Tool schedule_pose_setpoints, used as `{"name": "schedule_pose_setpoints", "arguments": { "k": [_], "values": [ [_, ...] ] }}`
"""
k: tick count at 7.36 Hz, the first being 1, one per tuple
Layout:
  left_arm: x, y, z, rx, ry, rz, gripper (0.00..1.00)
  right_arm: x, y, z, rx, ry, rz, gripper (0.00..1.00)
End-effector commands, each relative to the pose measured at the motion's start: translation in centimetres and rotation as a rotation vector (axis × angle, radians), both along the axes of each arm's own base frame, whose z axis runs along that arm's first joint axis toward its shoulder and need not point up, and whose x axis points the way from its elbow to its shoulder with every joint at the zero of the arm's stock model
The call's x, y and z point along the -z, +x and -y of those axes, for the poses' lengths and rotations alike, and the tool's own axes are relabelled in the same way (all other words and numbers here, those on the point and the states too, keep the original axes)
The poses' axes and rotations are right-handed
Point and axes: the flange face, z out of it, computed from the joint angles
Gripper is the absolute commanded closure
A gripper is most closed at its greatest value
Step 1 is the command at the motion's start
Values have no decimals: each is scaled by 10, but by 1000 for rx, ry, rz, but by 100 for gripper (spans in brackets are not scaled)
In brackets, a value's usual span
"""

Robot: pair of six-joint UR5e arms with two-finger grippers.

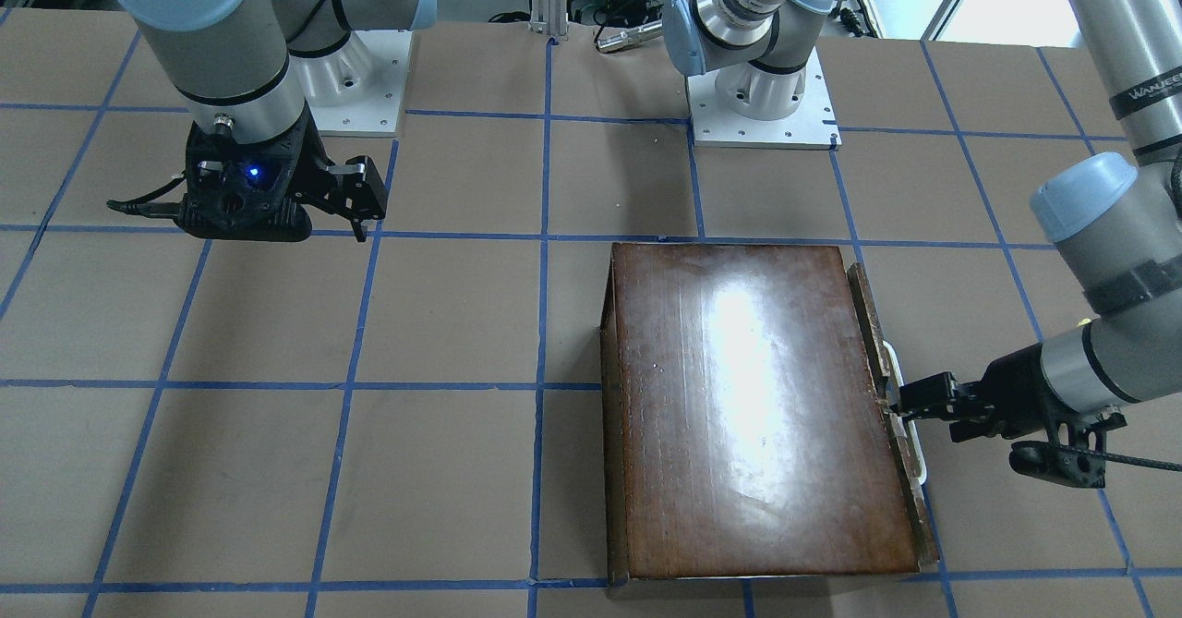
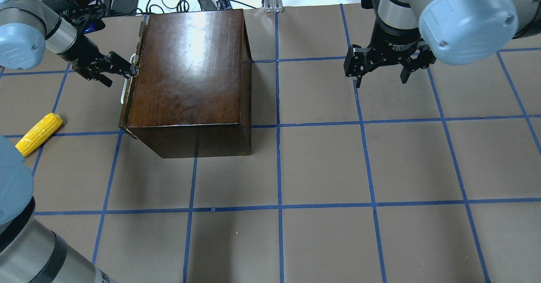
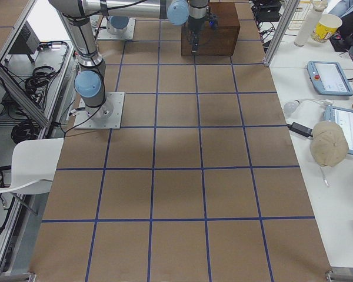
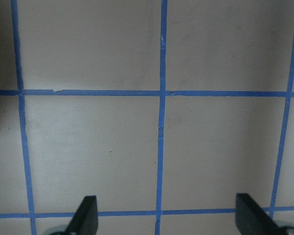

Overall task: Open drawer and put corn inside
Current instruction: 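Pull the drawer outward from the cabinet with the left gripper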

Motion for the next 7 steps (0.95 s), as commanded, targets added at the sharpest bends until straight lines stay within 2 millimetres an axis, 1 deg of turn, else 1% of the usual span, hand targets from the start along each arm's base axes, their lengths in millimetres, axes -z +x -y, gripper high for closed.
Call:
{"name": "schedule_pose_setpoints", "arguments": {
  "k": [1, 2, 4, 6, 7],
  "values": [
    [0, 16, -3, 12, -9, -3, 0, 0, 0, 0, 0, 1, 0, 0],
    [1, 23, -5, 1, -5, -9, 0, 0, 0, 0, 0, -1, 0, 0],
    [0, 26, -5, 10, -11, -10, 0, 0, 0, 0, 0, 1, 0, 0],
    [0, 36, -7, 34, -21, -7, 0, 0, 0, 0, 0, -1, 0, 0],
    [0, 37, -7, 34, -22, -7, 0, 0, 0, 0, 0, -1, 0, 0]
  ]
}}
